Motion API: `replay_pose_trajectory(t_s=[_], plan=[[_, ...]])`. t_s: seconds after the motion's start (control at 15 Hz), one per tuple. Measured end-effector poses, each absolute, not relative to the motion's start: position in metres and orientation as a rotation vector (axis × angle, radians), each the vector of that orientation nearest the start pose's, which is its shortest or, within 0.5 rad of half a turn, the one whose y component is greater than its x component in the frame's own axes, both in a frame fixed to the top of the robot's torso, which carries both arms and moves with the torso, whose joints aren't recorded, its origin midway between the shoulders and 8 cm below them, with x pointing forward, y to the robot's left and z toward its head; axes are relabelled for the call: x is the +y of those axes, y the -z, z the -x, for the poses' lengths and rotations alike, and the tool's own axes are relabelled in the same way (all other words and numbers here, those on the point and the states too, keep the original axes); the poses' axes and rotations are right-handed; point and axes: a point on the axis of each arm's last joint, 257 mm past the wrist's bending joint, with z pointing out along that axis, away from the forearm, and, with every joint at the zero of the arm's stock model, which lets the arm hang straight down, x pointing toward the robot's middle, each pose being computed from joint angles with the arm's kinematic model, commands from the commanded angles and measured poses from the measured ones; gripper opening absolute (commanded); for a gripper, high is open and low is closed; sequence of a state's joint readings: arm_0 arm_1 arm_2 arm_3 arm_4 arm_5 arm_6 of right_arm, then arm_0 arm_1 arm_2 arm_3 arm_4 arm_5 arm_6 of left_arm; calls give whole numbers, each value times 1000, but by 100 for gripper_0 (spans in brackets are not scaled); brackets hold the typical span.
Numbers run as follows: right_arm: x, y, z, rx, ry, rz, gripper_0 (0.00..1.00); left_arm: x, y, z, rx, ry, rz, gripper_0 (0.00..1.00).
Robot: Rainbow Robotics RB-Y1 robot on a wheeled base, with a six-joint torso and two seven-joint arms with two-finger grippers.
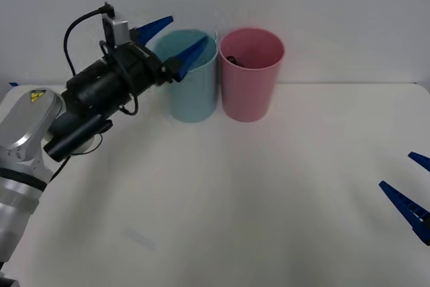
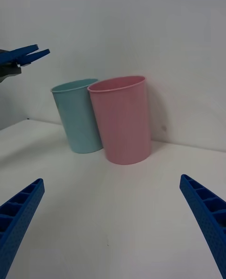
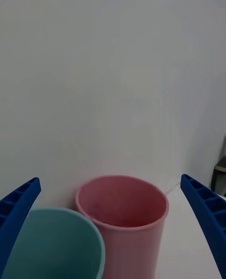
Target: Grasp the object on the table and drop it into the matching bin: aluminum can to the light blue bin, PET bottle to the pink bin.
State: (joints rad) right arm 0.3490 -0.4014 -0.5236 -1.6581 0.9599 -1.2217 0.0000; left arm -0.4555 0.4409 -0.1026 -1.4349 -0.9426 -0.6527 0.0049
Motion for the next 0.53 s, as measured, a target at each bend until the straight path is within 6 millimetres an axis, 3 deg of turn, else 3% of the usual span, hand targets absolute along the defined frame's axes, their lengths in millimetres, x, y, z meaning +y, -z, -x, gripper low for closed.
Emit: replay_pose_trajectory(t_s=[0.53], plan=[[-330, 169, -342, 1441, -567, 465, 100, 237, 49, -476, 1185, 592, -604, 100]])
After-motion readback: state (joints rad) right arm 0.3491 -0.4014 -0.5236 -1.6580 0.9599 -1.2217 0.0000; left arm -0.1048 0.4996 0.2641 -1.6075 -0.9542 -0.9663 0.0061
